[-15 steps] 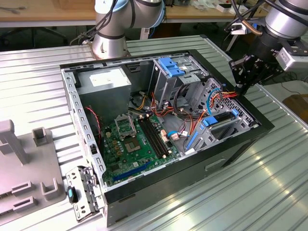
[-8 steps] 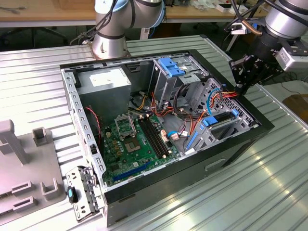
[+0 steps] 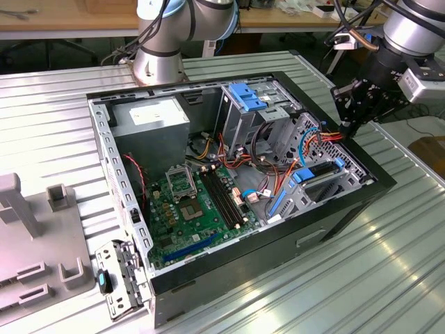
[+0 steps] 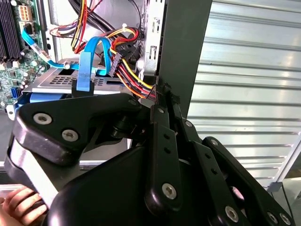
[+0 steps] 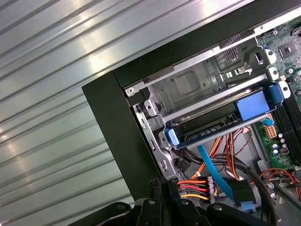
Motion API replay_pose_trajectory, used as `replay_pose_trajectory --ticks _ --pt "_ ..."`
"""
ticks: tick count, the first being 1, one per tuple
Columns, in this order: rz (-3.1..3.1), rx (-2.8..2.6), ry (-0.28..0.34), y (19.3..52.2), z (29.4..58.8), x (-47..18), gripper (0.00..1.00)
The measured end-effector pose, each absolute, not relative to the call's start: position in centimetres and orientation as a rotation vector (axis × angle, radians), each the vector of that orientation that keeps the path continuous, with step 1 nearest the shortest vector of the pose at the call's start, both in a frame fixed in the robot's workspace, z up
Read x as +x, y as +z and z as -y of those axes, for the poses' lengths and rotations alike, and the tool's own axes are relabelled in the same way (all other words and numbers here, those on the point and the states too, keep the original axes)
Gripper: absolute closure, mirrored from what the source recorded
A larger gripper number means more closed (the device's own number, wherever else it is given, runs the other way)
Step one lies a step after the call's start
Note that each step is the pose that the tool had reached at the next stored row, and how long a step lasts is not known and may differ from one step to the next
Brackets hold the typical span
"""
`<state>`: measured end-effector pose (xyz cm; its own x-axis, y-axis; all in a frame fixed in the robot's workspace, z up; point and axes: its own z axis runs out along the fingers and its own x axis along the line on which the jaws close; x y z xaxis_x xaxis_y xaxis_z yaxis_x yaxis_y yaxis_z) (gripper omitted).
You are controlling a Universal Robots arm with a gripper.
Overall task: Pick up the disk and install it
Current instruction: 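Insert the first disk wire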
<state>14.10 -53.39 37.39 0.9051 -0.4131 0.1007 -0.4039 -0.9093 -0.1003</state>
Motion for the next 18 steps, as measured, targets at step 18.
replay_pose_trajectory --ticks 18 --pt "-0.668 -2.984 -0.184 37.39 53.39 13.98 0.83"
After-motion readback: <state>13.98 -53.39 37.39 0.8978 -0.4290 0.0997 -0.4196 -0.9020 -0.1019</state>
